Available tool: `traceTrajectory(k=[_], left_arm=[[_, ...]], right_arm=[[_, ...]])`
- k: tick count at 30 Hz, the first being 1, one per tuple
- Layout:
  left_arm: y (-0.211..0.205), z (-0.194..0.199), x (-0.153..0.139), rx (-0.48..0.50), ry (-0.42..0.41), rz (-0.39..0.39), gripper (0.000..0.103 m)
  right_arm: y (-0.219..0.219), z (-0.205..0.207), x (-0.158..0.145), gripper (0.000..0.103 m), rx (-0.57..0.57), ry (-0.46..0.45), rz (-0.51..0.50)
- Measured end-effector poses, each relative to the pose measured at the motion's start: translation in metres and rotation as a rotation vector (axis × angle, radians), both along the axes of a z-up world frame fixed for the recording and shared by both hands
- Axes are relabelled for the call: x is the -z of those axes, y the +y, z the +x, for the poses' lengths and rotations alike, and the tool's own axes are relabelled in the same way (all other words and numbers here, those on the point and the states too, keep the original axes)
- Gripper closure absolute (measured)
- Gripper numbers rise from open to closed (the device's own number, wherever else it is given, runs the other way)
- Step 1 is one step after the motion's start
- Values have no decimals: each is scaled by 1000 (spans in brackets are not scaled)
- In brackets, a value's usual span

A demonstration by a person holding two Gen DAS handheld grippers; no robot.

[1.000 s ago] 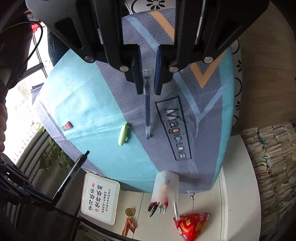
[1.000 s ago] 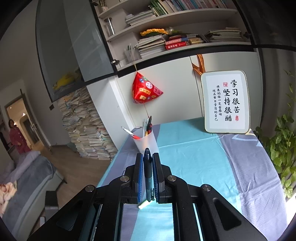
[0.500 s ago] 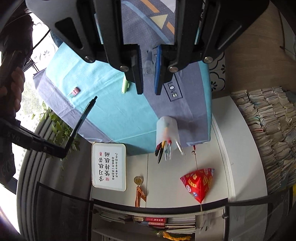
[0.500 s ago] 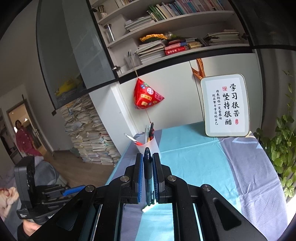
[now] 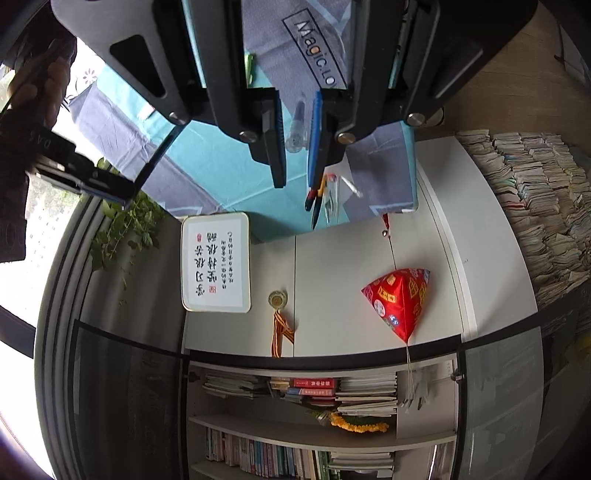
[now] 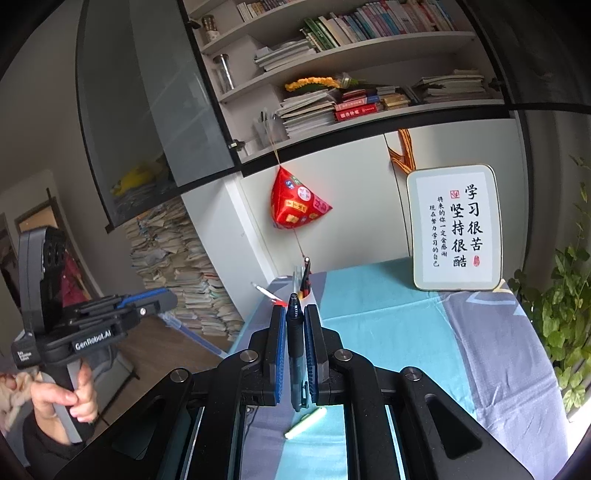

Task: Organize stationery
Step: 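Drop the black pen into the cup with the right gripper while the left carries the blue pen, then lower the blue gel pen into the white cup and open the left gripper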

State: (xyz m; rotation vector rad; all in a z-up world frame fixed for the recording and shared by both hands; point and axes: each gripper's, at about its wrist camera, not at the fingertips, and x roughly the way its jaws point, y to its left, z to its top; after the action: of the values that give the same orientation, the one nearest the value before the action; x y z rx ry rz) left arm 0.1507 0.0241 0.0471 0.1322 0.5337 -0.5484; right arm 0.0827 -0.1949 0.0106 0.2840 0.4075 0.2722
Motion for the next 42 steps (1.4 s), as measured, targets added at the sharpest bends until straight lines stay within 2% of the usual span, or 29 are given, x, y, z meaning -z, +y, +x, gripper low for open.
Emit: traceTrajectory(k=[7, 9, 11, 15, 23, 30, 42], left_arm=[[-23, 36, -31, 15, -40, -7, 94], [-26, 46, -37, 17, -46, -19, 93], [-30, 56, -40, 13, -58, -25, 93], [-37, 78, -36, 2, -74, -29, 93], [-35, 135, -14, -55, -54, -67, 93], [-38, 168, 21, -80, -34, -56, 93], [-24, 198, 95, -87, 138, -88, 93]], right_arm=[[12, 30, -14, 92, -34, -4, -10], [20, 42, -19, 92, -49, -1, -46], [27, 54, -23, 92, -47, -5, -82], [33, 82, -29, 92, -48, -18, -88], [49, 143, -25, 92, -56, -35, -56], [63, 180, 1, 92, -52, -33, -95], [77, 218, 64, 92, -76, 81, -123]])
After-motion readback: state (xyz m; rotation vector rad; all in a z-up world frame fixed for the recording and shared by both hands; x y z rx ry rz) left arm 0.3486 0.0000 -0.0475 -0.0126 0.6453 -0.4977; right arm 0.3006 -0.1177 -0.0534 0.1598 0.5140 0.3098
